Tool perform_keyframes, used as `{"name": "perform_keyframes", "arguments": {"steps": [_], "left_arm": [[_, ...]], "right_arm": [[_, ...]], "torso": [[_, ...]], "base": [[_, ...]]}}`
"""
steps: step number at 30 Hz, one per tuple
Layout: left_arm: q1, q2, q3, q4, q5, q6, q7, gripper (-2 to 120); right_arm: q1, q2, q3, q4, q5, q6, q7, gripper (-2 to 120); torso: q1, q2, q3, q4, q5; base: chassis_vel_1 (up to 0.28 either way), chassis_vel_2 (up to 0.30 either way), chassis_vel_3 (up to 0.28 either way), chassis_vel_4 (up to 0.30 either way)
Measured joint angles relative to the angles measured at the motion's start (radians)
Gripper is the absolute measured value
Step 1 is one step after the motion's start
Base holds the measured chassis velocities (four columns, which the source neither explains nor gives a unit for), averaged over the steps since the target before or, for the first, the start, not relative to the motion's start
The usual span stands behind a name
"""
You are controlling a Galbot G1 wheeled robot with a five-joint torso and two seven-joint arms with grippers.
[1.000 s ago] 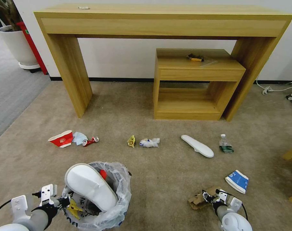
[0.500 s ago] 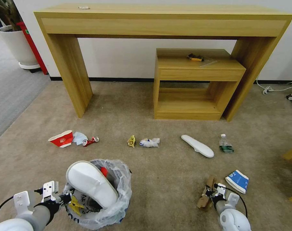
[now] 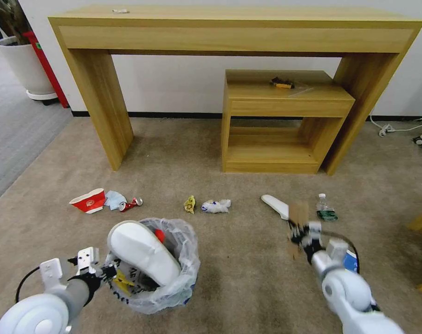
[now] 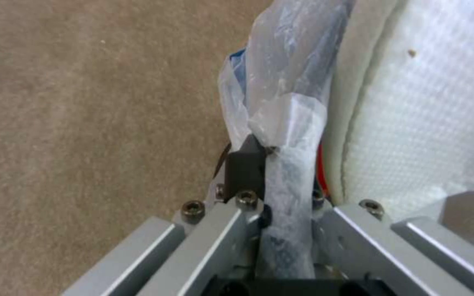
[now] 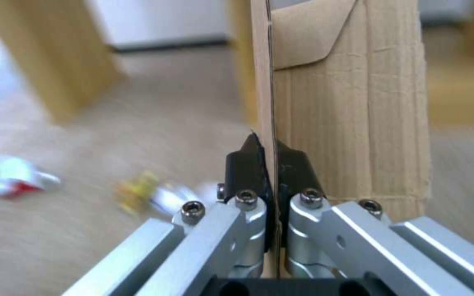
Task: Pick up the trash bin and place the garbage on the floor into it.
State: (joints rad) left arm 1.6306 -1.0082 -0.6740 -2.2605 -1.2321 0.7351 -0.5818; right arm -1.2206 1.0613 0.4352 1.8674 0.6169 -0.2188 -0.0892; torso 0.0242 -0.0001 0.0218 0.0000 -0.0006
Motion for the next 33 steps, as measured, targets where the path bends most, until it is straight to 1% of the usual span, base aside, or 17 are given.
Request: {"name": "perform_keyframes", "arguments": {"steps": [2,3,5,6,7,9,10,11,14,15,17,18,22,23,26,33], "left_arm": [[-0.027,0.022,0.04,0.013,-0.01,0.0,-0.013,0],[-0.027,0.022,0.04,0.013,-0.01,0.0,-0.013,0],[-0.071,0.052,0.096,0.032,-0.034,0.0,-0.044,0],[-0.071,0.052,0.096,0.032,-0.034,0.0,-0.044,0],[-0.101,0.067,0.13,0.044,-0.067,0.0,-0.083,0],[-0.16,0.086,0.186,0.065,-0.113,0.0,-0.134,0],[-0.16,0.086,0.186,0.065,-0.113,0.0,-0.134,0],[-0.183,0.091,0.207,0.074,-0.126,0.0,-0.148,0],[-0.287,0.105,0.291,0.104,-0.179,0.0,-0.196,0],[-0.287,0.105,0.291,0.104,-0.179,0.0,-0.196,0],[-0.349,0.112,0.34,0.122,-0.208,0.0,-0.217,0],[-0.349,0.112,0.34,0.122,-0.208,0.0,-0.217,0],[-0.447,0.116,0.417,0.14,-0.283,0.0,-0.261,0],[-0.447,0.116,0.417,0.14,-0.283,0.0,-0.261,0],[-0.492,0.116,0.454,0.148,-0.324,0.0,-0.28,0],[-0.512,0.129,0.469,0.136,-0.349,0.0,-0.295,0]], "right_arm": [[0.065,-0.044,-0.052,0.055,0.048,-0.013,-0.04,0],[0.065,-0.044,-0.052,0.055,0.048,-0.013,-0.04,0],[0.138,-0.084,-0.113,0.114,0.103,-0.039,-0.086,0],[0.138,-0.084,-0.113,0.114,0.103,-0.039,-0.086,0],[0.175,-0.099,-0.147,0.139,0.135,-0.055,-0.103,0],[0.244,-0.114,-0.207,0.171,0.183,-0.079,-0.128,0],[0.244,-0.114,-0.207,0.171,0.183,-0.079,-0.128,0],[0.266,-0.116,-0.229,0.18,0.201,-0.086,-0.131,0],[0.358,-0.118,-0.337,0.223,0.277,-0.115,-0.13,0],[0.358,-0.118,-0.337,0.223,0.277,-0.115,-0.13,0],[0.39,-0.115,-0.402,0.248,0.302,-0.134,-0.126,0],[0.39,-0.115,-0.402,0.248,0.302,-0.134,-0.126,0],[0.402,-0.096,-0.5,0.256,0.306,-0.151,-0.125,0],[0.402,-0.096,-0.5,0.256,0.306,-0.151,-0.125,0],[0.379,-0.091,-0.552,0.243,0.285,-0.152,-0.124,0],[0.325,-0.091,-0.566,0.194,0.219,-0.137,-0.134,0]], "torso": [[0.0,0.0,0.0,0.0002,0.0001],[0.0,0.0,0.0,0.0002,0.0001],[0.0,0.0,0.0,0.0001,0.0001],[0.0,0.0,0.0,0.0001,0.0001],[0.0,0.0,0.0,0.0001,0.0001],[0.0,0.0,0.0,0.0,0.0001],[0.0,0.0,0.0,0.0,0.0001],[0.0,0.0,0.0,-0.0001,0.0001],[0.0,0.0,0.0,0.0002,0.0],[0.0,0.0,0.0,0.0002,0.0],[0.0,0.0,0.0,-0.0001,0.0],[0.0,0.0,0.0,-0.0001,0.0],[0.0,0.0,0.0,-0.0001,0.0002],[0.0,0.0,0.0,-0.0001,0.0002],[0.0,0.0,0.0,-0.0002,0.0002],[0.0,0.0,0.0,-0.0002,0.0003]], "base": [[0.0,0.0,0.0,0.0],[0.0,0.0,0.0,0.0],[0.0,0.0,0.0,0.0],[0.0,0.0,0.0,0.0],[0.0,0.0,0.0,0.0],[0.0,0.0,0.0,0.0],[0.0,0.0,0.0,0.0],[0.0,0.0,0.0,0.0],[0.0,0.0,0.0,0.0],[0.0,0.0,0.0,0.0],[0.0,0.0,0.0,0.0],[0.0,0.0,0.0,0.0],[0.0,0.0,0.0,0.0],[0.0,0.0,0.0,0.0],[0.0,0.0,0.0,0.0],[0.0,0.0,0.0,0.0]]}}
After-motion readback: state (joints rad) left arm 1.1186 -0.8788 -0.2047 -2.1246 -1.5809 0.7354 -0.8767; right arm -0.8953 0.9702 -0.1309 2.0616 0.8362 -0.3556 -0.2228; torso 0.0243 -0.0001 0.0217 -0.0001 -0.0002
